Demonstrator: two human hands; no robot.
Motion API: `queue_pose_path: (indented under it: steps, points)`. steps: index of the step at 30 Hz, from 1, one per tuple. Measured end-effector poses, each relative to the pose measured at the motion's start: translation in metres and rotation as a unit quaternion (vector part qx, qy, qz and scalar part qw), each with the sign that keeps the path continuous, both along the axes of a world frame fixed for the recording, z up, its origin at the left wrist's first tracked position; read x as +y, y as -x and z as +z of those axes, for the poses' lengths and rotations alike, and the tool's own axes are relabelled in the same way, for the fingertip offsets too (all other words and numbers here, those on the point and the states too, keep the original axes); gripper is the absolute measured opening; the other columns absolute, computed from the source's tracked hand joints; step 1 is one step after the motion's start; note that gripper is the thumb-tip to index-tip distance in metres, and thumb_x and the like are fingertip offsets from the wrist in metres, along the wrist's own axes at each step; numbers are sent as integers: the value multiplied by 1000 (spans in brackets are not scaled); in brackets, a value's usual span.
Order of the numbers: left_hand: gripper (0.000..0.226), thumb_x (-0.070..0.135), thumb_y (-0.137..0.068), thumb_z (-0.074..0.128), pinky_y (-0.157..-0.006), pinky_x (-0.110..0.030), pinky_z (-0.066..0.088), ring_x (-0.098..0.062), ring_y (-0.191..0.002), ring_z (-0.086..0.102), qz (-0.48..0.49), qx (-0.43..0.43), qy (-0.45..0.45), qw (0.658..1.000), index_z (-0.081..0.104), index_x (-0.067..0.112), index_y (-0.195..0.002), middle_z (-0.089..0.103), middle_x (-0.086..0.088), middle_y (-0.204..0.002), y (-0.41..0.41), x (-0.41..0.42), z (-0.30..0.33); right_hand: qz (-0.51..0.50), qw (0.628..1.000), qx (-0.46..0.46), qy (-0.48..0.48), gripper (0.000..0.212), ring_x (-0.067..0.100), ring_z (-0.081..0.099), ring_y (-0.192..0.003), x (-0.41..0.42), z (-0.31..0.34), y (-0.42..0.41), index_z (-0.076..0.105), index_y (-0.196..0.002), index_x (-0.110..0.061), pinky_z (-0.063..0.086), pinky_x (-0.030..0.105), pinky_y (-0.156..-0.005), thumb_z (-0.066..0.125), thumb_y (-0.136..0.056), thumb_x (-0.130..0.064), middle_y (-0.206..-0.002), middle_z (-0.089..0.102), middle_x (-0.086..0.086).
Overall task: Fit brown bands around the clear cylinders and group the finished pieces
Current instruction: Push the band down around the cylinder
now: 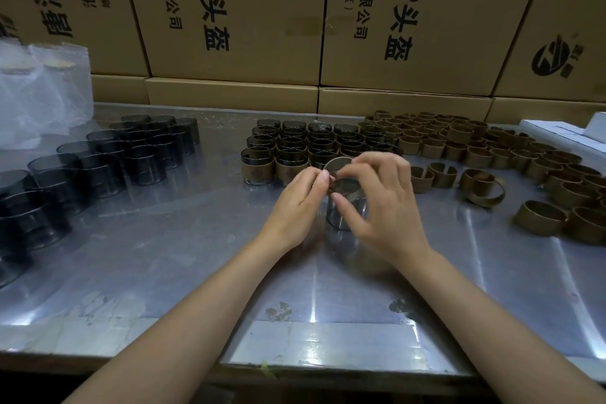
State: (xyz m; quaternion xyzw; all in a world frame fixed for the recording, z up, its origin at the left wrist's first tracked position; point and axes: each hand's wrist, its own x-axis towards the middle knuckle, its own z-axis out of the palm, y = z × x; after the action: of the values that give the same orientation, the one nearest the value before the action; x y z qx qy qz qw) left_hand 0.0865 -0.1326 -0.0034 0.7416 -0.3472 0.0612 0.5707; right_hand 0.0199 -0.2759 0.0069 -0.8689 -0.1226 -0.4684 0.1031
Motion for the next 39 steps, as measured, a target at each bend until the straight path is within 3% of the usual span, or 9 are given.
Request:
queue_pose_path:
  steps: [2,4,8,17,24,27,31,36,39]
  points:
    - [36,32,-104,30,-94,-28,41,-11,-108,54,1,23,-16,1000,59,11,-109,60,-2,-110,0,-1,-2,25,992,83,-97,55,17,31,-126,-1,-3,-1,47,-130,-15,21,14,-106,54,-87,-48,-133,39,6]
    - [40,34,-103,28,-95,-26,39,-12,-110,53,-1,31,-36,999,57,7,-110,59,-4,-112,-1,-2,-5,69,958,198,-198,66,13,24,-137,-4,-8,-3,28,-142,-21,21,24,-114,51,-90,-54,-144,26,1]
    - [34,36,-103,27,-79,-17,37,-4,-91,48,-12,26,-63,998,49,12,-91,50,-3,-95,-1,-3,-6,144,883,326,-305,55,0,39,-127,-8,-10,-4,30,-131,-39,33,38,-111,44,-85,-64,-132,42,-19]
    - [48,70,-79,25,-67,-11,38,7,-78,49,-7,33,-79,996,40,27,-93,50,11,-86,-1,-2,-6,201,827,336,-404,43,0,45,-124,-12,-15,-10,34,-127,-42,34,41,-112,42,-85,-52,-127,48,-19]
    - [71,73,-83,22,-104,-18,27,2,-129,39,-64,91,-80,991,44,33,-138,48,16,-139,-4,0,-8,100,833,400,-368,98,10,39,-129,-11,-11,-7,22,-148,-27,33,33,-104,27,-72,-89,-139,38,-10]
    - [78,76,-82,18,-110,-21,20,-2,-137,31,-66,118,-95,986,36,35,-145,39,12,-149,-4,0,-8,71,834,425,-345,99,9,40,-117,-7,-8,-7,25,-144,-24,28,28,-90,18,-68,-86,-132,39,-9]
    - [76,77,-82,20,-114,-25,24,-2,-135,37,-75,128,-76,986,44,34,-141,46,12,-145,-1,-2,-6,91,828,409,-374,100,8,36,-126,-9,-10,-7,25,-141,-22,27,29,-97,21,-65,-87,-135,34,-9]
    - [39,67,-88,30,-88,-8,43,11,-111,55,-105,172,-8,980,60,53,-108,65,27,-115,12,-5,7,160,818,356,-423,102,14,38,-134,-11,-9,-8,32,-141,-12,30,44,-114,30,-71,-86,-143,37,4]
    - [35,60,-94,35,-76,-8,48,3,-105,63,-116,224,34,967,62,45,-109,69,22,-110,14,-4,11,180,796,348,-460,99,20,47,-129,-8,-8,-8,36,-139,-11,35,48,-110,34,-73,-85,-139,46,10]
